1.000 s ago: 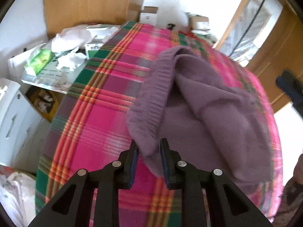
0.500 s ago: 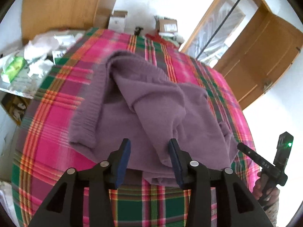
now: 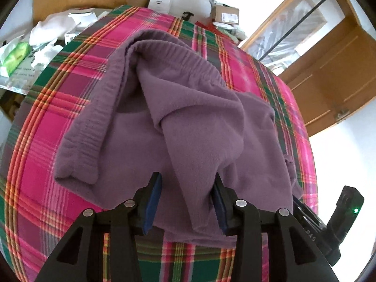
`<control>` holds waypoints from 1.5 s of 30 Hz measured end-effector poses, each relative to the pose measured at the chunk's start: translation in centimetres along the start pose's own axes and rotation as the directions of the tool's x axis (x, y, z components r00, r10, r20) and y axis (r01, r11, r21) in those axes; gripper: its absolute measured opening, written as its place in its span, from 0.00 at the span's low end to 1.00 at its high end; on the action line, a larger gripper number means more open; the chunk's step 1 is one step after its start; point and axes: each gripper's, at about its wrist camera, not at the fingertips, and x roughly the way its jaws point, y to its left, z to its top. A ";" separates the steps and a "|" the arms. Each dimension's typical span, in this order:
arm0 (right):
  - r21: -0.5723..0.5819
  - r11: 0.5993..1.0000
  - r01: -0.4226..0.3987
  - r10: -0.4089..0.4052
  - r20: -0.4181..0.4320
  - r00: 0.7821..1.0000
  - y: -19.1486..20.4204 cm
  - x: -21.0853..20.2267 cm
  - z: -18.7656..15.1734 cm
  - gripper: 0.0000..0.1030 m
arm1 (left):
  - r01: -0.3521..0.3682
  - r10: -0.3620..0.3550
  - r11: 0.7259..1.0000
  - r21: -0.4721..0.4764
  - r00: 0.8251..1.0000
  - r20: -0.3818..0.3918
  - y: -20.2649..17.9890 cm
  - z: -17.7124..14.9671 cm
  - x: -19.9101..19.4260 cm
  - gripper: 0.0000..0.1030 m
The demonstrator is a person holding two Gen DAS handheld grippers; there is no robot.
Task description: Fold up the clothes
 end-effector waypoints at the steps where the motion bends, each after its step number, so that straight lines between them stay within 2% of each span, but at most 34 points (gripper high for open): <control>1: 0.005 1.000 -0.008 0.008 0.016 1.000 -0.3 -0.5 0.0 0.10 | -0.004 0.004 1.000 -0.005 1.000 0.000 -0.1 0.0 0.1 0.42; 2: 0.010 1.000 -0.017 0.017 0.031 0.999 -0.6 -0.9 0.0 0.09 | -0.006 0.006 1.000 -0.011 1.000 0.001 -0.1 0.0 0.2 0.41; 4: 0.012 1.000 -0.018 0.017 0.067 0.998 -0.9 -2.1 -0.1 0.09 | 0.002 -0.002 1.000 -0.024 1.000 0.008 -0.2 0.0 0.2 0.29; 5: 0.011 1.000 -0.017 0.016 0.084 0.996 -0.9 -2.7 -0.1 0.09 | 0.006 -0.005 1.000 -0.030 1.000 0.011 -0.3 0.1 0.2 0.27; 6: 0.010 1.000 -0.016 0.015 0.097 0.995 -1.0 -3.3 0.0 0.09 | 0.002 -0.002 0.999 -0.034 1.000 0.018 -0.3 0.1 0.2 0.20; 8: 0.009 1.000 -0.014 0.012 0.130 0.991 -1.3 -4.7 0.0 0.09 | -0.002 0.003 0.999 -0.037 1.000 0.029 -0.5 0.0 0.0 0.14; 9: 0.014 1.000 -0.008 0.005 0.150 0.989 -1.5 -5.4 0.2 0.09 | 0.003 -0.001 0.999 -0.039 0.999 0.035 -0.6 0.1 -0.1 0.07; 13: 0.037 0.999 0.009 -0.016 0.214 0.977 -2.2 -7.9 0.9 0.08 | 0.056 -0.052 0.996 -0.074 0.997 0.065 -0.8 0.5 -0.7 0.05; 19: 0.050 0.996 0.071 -0.082 0.276 0.958 -3.5 -10.6 1.4 0.08 | 0.097 -0.086 0.992 -0.080 0.987 0.134 -2.1 0.8 -1.9 0.05; 25: 0.091 0.984 0.151 -0.172 0.333 0.927 -5.6 -13.6 1.7 0.08 | 0.122 -0.108 0.990 -0.070 0.979 0.175 -2.3 0.8 -3.3 0.05; 31: 0.140 0.945 0.295 -0.325 0.326 0.888 -8.4 -15.2 1.5 0.09 | 0.132 -0.120 0.989 -0.060 0.976 0.180 -2.4 0.8 -3.4 0.05; 32: 0.136 0.938 0.319 -0.347 0.313 0.884 -8.7 -15.1 1.4 0.09 | 0.136 -0.123 0.989 -0.059 0.976 0.181 -2.5 0.8 -3.5 0.05; 33: 0.124 0.936 0.330 -0.352 0.289 0.890 -9.0 -14.6 1.4 0.09 | 0.142 -0.130 0.988 -0.056 0.975 0.182 -2.6 0.8 -3.5 0.05; 36: 0.067 0.927 0.370 -0.375 0.247 0.894 -8.8 -13.3 1.2 0.12 | 0.155 -0.142 0.986 -0.055 0.972 0.187 -2.8 1.0 -3.4 0.05; 39: 0.031 0.910 0.413 -0.405 0.279 0.871 -7.8 -13.2 0.9 0.25 | 0.169 -0.155 0.984 -0.063 0.970 0.187 -2.8 1.3 -3.5 0.05; 41: 0.018 0.910 0.415 -0.398 0.326 0.858 -6.9 -13.8 0.7 0.33 | 0.178 -0.161 0.982 -0.070 0.967 0.197 -2.8 1.7 -3.6 0.05; 43: -0.011 0.929 0.369 -0.342 0.348 0.873 -6.2 -13.9 0.6 0.34 | 0.184 -0.165 0.980 -0.074 0.963 0.212 -2.9 2.0 -4.0 0.05; 45: -0.070 0.956 0.285 -0.245 0.349 0.905 -5.0 -13.6 0.4 0.36 | 0.187 -0.167 0.980 -0.072 0.960 0.223 -3.1 2.3 -4.2 0.05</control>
